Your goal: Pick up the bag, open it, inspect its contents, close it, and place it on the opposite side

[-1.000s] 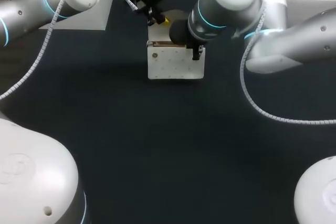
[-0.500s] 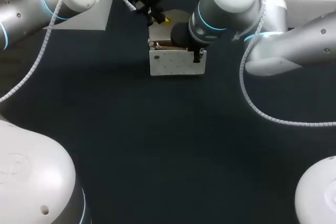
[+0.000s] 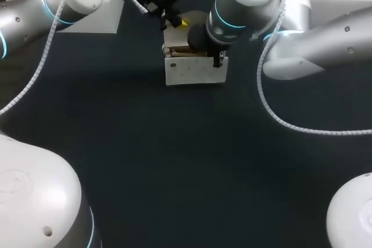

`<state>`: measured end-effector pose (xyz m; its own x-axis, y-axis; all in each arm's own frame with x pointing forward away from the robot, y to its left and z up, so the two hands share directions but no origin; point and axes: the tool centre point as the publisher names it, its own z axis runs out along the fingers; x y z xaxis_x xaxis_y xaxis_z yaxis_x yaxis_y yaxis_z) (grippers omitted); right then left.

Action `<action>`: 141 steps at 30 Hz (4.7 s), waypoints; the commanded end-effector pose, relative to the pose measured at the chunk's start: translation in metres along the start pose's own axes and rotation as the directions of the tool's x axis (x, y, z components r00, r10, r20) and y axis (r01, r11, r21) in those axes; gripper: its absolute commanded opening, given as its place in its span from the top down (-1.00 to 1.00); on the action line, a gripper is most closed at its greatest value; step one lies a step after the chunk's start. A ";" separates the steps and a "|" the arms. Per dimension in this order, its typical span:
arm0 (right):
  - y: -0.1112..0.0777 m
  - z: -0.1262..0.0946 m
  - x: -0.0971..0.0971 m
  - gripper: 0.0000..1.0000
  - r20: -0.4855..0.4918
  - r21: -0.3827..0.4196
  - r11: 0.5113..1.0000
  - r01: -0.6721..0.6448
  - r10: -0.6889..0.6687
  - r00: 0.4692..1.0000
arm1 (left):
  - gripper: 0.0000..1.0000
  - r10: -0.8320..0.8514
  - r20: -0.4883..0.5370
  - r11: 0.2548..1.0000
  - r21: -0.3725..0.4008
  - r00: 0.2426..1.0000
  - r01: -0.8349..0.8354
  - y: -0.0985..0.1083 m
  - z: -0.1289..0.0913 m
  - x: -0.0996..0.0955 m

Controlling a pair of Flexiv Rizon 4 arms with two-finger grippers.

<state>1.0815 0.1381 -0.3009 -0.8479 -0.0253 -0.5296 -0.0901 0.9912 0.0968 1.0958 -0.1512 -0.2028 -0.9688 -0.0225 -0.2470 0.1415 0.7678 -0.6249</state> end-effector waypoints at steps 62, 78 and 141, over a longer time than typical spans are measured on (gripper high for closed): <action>0.002 0.024 0.023 -1.00 -0.168 0.016 1.000 0.007 -0.004 0.986 | 1.00 0.053 -0.090 0.998 0.050 0.995 -0.049 0.003 0.016 -0.007; 0.002 0.018 0.018 0.40 -0.129 0.022 1.000 -0.001 0.003 0.992 | 1.00 0.062 -0.090 0.997 0.049 0.994 -0.058 0.000 0.017 -0.005; 0.007 -0.022 0.042 1.00 0.147 0.066 0.988 -0.141 0.130 0.981 | 1.00 0.052 0.018 0.997 -0.057 0.999 -0.051 0.083 0.102 -0.062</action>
<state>1.0324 0.1390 -0.3038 -0.7662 0.1233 -0.6306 0.0622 0.9910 0.1181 1.1843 -0.1501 -0.3142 -0.9554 0.0019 -0.2954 0.1768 0.8047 -0.5667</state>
